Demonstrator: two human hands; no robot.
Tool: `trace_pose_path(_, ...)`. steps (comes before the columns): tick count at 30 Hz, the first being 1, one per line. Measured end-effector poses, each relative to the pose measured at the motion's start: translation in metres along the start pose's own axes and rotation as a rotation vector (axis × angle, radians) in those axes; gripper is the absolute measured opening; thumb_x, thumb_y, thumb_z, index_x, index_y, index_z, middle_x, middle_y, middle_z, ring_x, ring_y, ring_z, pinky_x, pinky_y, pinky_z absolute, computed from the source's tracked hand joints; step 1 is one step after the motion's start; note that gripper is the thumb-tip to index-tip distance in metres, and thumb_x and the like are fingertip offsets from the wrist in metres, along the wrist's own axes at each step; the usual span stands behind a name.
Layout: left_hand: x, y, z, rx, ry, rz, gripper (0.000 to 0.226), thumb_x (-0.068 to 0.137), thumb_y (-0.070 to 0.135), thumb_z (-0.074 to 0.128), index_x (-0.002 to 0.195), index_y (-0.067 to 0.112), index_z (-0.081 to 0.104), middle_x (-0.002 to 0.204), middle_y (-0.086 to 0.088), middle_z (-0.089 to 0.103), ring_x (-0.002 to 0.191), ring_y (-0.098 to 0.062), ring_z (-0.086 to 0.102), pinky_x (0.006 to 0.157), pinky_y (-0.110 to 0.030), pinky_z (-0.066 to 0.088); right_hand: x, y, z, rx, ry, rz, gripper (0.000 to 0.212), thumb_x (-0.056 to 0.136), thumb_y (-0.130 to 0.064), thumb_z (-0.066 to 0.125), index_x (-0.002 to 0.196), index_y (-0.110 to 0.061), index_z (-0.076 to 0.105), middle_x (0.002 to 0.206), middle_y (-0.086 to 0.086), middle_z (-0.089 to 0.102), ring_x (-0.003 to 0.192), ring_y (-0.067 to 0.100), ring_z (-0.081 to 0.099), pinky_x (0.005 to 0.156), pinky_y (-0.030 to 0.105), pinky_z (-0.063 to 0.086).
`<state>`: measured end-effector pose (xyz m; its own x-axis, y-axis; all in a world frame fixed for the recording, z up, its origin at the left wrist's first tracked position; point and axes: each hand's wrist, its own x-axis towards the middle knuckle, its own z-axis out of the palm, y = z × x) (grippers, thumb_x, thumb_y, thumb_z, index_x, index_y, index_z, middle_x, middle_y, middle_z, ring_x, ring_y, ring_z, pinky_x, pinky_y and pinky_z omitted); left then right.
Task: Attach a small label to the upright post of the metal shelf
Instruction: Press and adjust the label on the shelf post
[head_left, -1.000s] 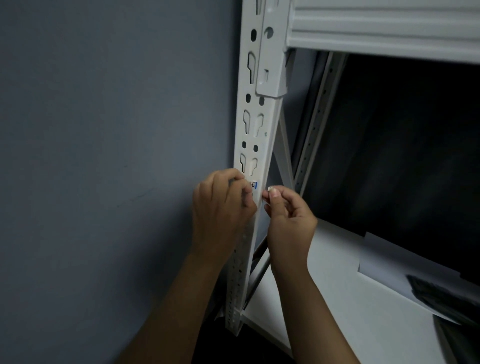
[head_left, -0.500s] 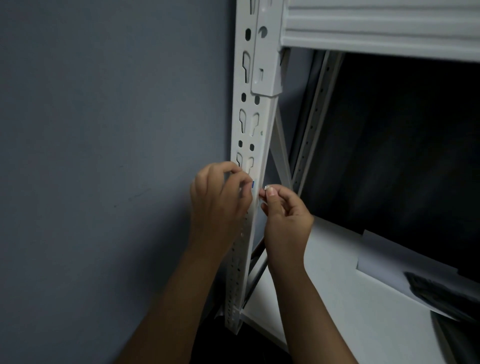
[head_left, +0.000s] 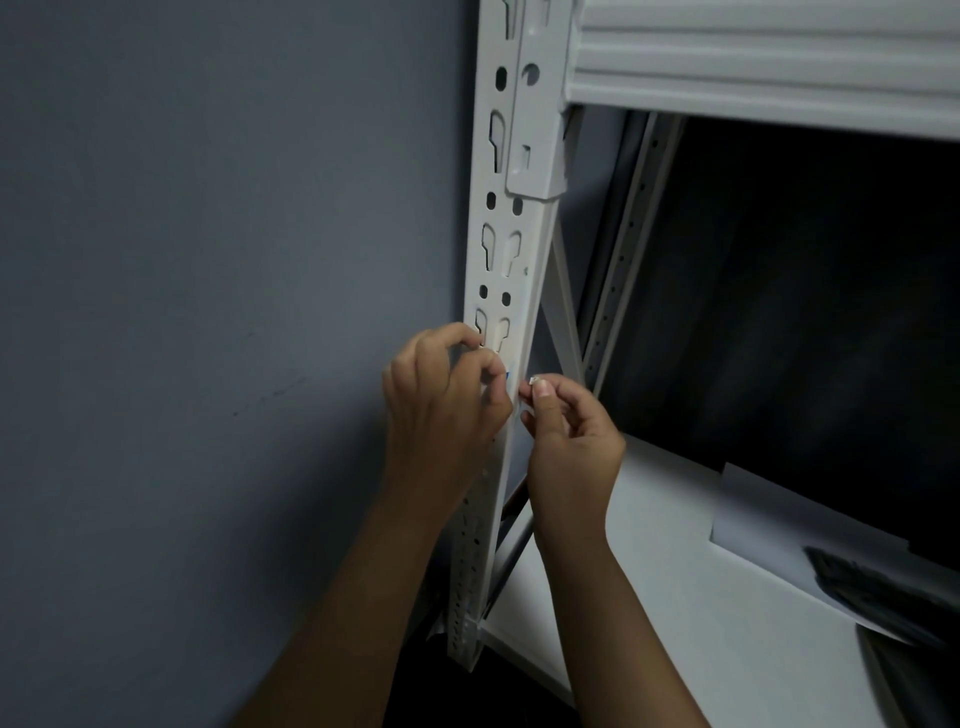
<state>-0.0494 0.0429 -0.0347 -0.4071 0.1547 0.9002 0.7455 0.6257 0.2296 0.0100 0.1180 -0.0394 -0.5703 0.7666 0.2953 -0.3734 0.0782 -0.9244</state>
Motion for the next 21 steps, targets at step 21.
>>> trace_pose_path(21, -0.0016, -0.0017, -0.0001, -0.041, -0.008, -0.002, 0.017, 0.082, 0.030, 0.056, 0.080, 0.015, 0.065, 0.111, 0.003, 0.041, 0.099, -0.020, 0.038, 0.076, -0.031, 0.036, -0.0005, 0.0021, -0.0008, 0.004, -0.003, 0.019, 0.020, 0.093, -0.009, 0.058, 0.084, -0.024, 0.068, 0.077, -0.013, 0.069, 0.082, 0.005, 0.067, 0.074, 0.018, 0.056)
